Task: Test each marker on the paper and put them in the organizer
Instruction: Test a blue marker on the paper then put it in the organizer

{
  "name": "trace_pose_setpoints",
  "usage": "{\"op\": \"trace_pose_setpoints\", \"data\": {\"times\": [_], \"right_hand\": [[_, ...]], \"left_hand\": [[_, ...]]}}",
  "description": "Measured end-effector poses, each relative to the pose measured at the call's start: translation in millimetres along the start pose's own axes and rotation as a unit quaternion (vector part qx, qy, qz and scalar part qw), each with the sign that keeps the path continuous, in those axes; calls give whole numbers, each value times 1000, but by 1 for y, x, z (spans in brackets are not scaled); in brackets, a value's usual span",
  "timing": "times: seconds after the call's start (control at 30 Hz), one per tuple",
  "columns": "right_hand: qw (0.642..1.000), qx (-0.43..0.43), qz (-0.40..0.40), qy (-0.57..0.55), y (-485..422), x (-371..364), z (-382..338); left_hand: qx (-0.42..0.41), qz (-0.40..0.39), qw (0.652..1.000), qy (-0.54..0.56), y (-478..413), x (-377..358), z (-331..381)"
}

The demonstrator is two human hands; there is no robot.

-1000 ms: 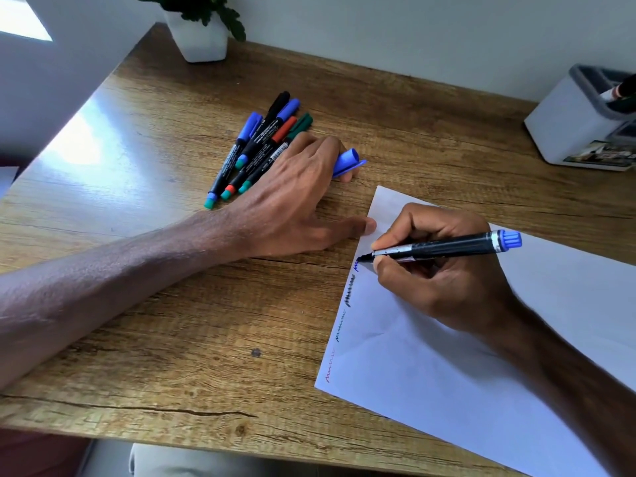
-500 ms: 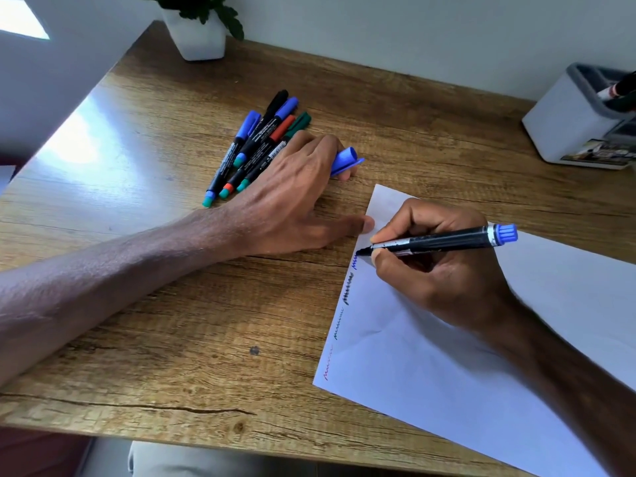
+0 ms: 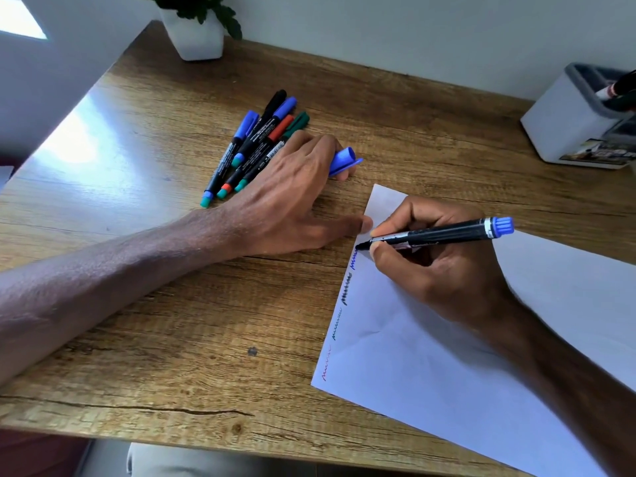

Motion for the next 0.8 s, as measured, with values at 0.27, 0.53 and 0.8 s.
{"op": "trace_pose_setpoints", "data": {"times": [0.27, 0.53, 0.8], "right_hand": [[999, -33, 15, 7, -1, 4, 10], [976, -88, 114, -163, 0, 25, 25], [978, -64, 109, -168, -5, 35, 21]], "left_hand": [[0, -4, 1000, 2, 0, 0, -1], [8, -12, 1000, 11, 0, 0, -2], [-9, -13, 1000, 10, 2, 3, 5]]}}
Point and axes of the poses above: each hand's wrist, its own y-axis away from the middle knuckle, its own x-axis out of the back of the hand, z = x × y, the point moved 10 cm from there along -y, towards the middle knuckle, and after that the axes turned 1 degree about z, right-handed, at the moved point
